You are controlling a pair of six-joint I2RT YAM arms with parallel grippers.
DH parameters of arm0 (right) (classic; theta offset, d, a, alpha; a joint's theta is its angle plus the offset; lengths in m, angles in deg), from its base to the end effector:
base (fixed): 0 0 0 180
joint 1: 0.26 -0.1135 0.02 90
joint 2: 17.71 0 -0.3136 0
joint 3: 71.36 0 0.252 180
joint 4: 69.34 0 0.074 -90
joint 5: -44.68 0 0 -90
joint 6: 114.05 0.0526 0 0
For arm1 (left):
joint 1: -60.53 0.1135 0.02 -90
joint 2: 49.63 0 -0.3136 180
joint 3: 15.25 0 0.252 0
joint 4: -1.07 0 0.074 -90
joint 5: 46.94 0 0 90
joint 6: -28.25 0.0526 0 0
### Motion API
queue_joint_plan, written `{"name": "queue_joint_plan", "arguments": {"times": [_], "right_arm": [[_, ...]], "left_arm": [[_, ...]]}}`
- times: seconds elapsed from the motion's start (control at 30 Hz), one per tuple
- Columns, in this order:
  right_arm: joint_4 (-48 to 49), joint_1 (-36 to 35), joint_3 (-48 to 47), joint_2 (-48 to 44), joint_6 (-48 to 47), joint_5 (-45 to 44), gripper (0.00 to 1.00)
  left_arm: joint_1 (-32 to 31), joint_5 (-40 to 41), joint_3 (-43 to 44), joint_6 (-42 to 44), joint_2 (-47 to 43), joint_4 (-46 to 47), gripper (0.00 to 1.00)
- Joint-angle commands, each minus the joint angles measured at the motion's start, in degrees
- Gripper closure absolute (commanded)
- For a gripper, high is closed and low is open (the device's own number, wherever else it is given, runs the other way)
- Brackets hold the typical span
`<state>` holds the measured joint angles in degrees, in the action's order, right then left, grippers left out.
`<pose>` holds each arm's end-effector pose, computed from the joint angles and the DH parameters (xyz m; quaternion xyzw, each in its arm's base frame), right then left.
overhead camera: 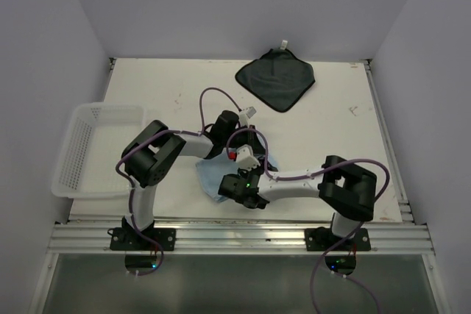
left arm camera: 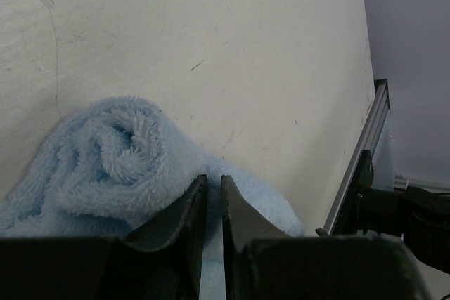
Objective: Roll the towels
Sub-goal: Roll the towel
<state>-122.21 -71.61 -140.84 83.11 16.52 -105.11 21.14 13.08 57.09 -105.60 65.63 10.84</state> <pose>0.1404 0.2737 0.1905 -0.2055 0.8415 -0.2424 0.4370 0.3222 -0.2986 0.1601 0.0900 0.8537 -0.4754 0.1927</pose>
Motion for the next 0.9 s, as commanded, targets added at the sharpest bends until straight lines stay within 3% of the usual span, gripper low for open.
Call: {"name": "queue_joint_plan", "arguments": {"times": [0.0,0.2,0.57,0.87], "right_arm": [[2.79,0.77,1.21,-5.35,2.4,1.34,0.45],[8.85,3.57,6.39,-13.7,2.31,7.13,0.44],[31.34,19.57,24.14,-34.27,0.82,36.12,0.41],[34.88,25.03,27.23,-33.67,2.58,42.39,0.4]], "left_arm": [[-0.07,1.06,-1.44,0.97,0.49,-1.4,0.82],[-0.15,1.24,-1.44,1.4,0.31,-1.75,0.83],[0.11,1.32,-1.61,1.49,-0.21,-1.76,0.83],[0.55,0.97,-1.61,1.41,-0.65,-1.84,0.83]]}}
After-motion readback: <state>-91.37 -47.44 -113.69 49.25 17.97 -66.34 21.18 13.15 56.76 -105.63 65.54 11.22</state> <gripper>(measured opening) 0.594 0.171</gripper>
